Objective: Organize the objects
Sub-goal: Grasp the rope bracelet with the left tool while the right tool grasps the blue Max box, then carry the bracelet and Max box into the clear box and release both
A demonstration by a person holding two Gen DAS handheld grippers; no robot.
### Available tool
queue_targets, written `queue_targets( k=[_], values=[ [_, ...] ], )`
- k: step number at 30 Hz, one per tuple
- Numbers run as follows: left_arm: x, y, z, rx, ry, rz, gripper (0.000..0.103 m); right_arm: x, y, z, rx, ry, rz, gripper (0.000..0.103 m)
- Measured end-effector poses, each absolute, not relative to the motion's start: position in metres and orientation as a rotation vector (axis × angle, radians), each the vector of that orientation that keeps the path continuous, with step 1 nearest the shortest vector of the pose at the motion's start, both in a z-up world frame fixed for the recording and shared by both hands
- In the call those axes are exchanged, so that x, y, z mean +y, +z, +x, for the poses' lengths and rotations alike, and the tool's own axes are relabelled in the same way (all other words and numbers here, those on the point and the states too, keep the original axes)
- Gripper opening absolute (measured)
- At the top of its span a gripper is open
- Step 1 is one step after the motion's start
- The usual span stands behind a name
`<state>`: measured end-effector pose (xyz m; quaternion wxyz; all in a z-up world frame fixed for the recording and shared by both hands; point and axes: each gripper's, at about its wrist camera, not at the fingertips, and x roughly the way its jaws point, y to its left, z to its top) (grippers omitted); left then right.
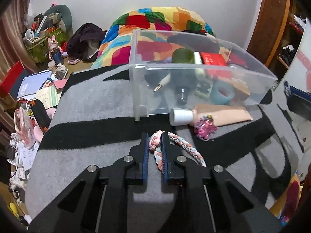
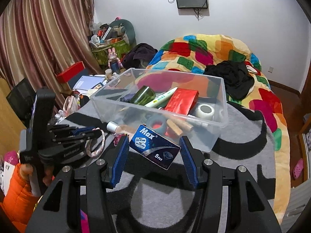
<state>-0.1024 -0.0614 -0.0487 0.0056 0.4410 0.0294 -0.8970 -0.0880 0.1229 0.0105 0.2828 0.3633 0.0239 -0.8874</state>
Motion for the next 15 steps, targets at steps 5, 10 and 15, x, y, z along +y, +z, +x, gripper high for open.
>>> queue_targets(
  k=[5, 10, 15],
  values=[
    [-0.058, -0.021, -0.097, 0.146, -2.872, 1.299, 0.012, 0.128, 0.021, -0.100, 0.034, -2.404, 0.948, 0.050],
    [-0.049, 0.014, -0.094, 0.133, -2.949, 1.163, 0.012, 0.132, 0.027, -0.116, -0.003, -2.424, 0.939, 0.050],
    [-0.043, 0.034, -0.102, 0.144, -2.983, 1.087, 0.012, 0.132, 0.031, -0.128, -0.022, -2.442, 0.932, 0.050]
  ],
)
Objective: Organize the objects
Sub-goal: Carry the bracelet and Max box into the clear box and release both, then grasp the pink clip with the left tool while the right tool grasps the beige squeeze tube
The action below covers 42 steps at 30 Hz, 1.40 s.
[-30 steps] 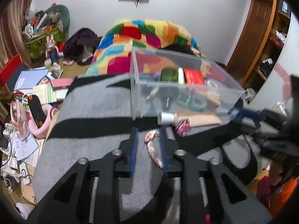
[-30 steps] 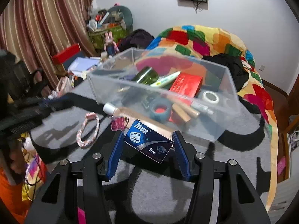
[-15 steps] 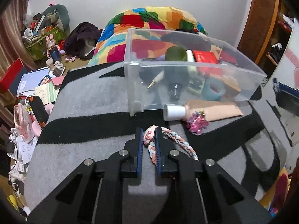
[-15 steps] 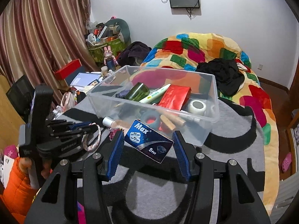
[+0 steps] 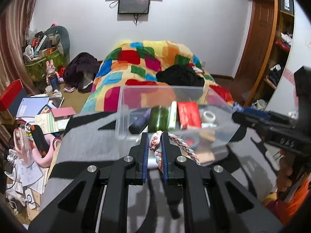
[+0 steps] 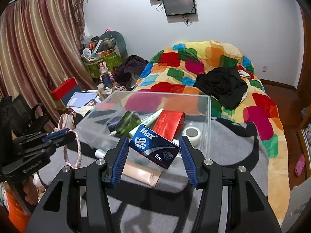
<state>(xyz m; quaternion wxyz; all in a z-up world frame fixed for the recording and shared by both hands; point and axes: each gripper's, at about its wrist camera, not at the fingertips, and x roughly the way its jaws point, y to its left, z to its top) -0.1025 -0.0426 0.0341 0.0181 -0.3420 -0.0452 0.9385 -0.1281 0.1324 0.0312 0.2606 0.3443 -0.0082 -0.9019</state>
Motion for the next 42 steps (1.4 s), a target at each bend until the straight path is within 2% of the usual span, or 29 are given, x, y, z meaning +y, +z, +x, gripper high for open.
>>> queue_targets(
  k=[9, 20, 23, 26, 36, 40, 42],
  values=[
    [-0.050, 0.041, -0.128, -0.258, 2.940, -1.034, 0.012, 0.122, 0.023, -0.153, 0.003, -2.457, 0.978, 0.050],
    [-0.068, 0.013, -0.166, -0.415, 2.939, -1.178, 0.012, 0.100, -0.001, -0.165, 0.096, -2.410, 1.050, 0.051],
    [-0.070, 0.009, -0.164, -0.438, 2.906, -1.187, 0.013, 0.100, 0.001, -0.162, 0.100, -2.398, 1.036, 0.057],
    [-0.067, 0.011, -0.157, -0.401, 2.907, -1.175, 0.015, 0.104, 0.004, -0.159, 0.088, -2.395, 1.025, 0.058],
    [-0.046, 0.016, -0.123, -0.217, 2.918, -1.140, 0.038, 0.120, 0.014, -0.135, 0.044, -2.375, 0.979, 0.058],
    [-0.044, 0.007, -0.114, -0.207, 2.891, -1.177, 0.053, 0.125, 0.016, -0.122, 0.056, -2.371, 0.959, 0.058],
    [-0.043, -0.001, -0.111, -0.194, 2.873, -1.209, 0.058, 0.126, 0.014, -0.115, 0.072, -2.368, 0.954, 0.058]
  ],
)
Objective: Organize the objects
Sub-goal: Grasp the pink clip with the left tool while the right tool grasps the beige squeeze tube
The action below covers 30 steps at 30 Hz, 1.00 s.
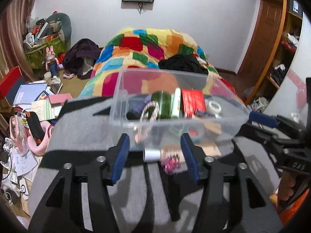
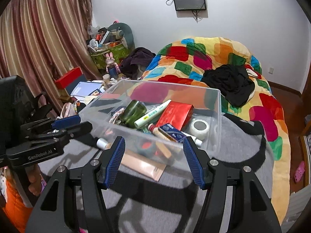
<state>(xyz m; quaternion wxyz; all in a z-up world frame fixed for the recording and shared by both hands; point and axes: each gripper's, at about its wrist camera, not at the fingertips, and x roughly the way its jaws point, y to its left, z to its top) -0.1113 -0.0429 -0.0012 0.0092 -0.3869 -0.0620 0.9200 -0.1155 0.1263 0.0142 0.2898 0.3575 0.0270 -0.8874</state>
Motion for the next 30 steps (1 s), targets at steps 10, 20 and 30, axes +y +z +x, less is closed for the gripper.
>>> queue_targets(
  k=[10, 20, 30],
  values=[
    [-0.023, -0.053, -0.133, -0.171, 2.714, -1.460, 0.061, 0.127, -0.022, -0.112, 0.171, -2.310, 1.066, 0.058],
    [-0.017, -0.056, -0.119, -0.036, 2.777, -1.404, 0.029, 0.113, -0.049, -0.128, 0.153, -2.249, 1.181, 0.058],
    [-0.030, -0.055, -0.095, -0.018, 2.770, -1.356, 0.029, 0.092, -0.055, -0.136, 0.211, -2.187, 1.207, 0.060]
  ],
)
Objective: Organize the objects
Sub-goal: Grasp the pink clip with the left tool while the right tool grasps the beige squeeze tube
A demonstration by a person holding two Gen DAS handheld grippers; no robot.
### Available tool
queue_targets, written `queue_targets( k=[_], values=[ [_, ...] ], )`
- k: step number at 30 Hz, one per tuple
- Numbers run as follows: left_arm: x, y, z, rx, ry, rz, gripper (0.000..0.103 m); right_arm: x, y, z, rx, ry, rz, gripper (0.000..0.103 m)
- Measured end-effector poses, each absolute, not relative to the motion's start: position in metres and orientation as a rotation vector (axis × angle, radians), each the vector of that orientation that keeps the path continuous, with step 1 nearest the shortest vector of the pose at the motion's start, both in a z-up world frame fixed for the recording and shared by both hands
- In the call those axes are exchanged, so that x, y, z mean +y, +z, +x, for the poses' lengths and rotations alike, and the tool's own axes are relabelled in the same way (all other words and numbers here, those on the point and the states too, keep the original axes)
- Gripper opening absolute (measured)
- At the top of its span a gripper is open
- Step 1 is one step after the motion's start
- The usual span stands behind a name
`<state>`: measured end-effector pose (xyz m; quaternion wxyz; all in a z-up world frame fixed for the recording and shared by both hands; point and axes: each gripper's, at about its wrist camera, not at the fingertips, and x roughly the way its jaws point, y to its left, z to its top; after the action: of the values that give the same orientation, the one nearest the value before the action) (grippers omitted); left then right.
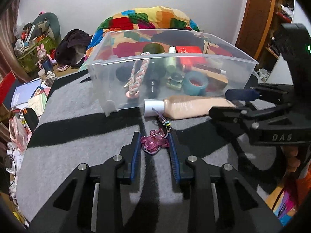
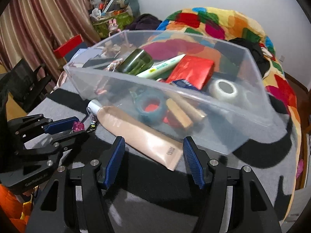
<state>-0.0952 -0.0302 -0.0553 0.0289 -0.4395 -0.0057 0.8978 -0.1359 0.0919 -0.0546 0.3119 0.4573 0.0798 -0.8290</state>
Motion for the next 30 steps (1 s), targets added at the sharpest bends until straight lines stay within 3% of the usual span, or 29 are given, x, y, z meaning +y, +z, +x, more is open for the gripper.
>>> queue_targets(
  k=[9, 25, 30],
  values=[
    [-0.058, -0.050, -0.083, -0.123, 2.784, -1.358, 0.029, 0.092, -0.043, -0.095, 0.294, -2.043, 1.113, 0.059],
    [-0.066, -0.044, -0.063, -0.193, 2.803, -1.301, 0.029, 0.014, -0.055, -0.123, 0.471, -2.042, 1.154, 0.058],
    [-0.068, -0.038, -0.061, -0.218, 2.813, -1.272, 0.029, 0.013, -0.052, -0.116, 0.458, -2.019, 1.148, 0.031]
  ],
)
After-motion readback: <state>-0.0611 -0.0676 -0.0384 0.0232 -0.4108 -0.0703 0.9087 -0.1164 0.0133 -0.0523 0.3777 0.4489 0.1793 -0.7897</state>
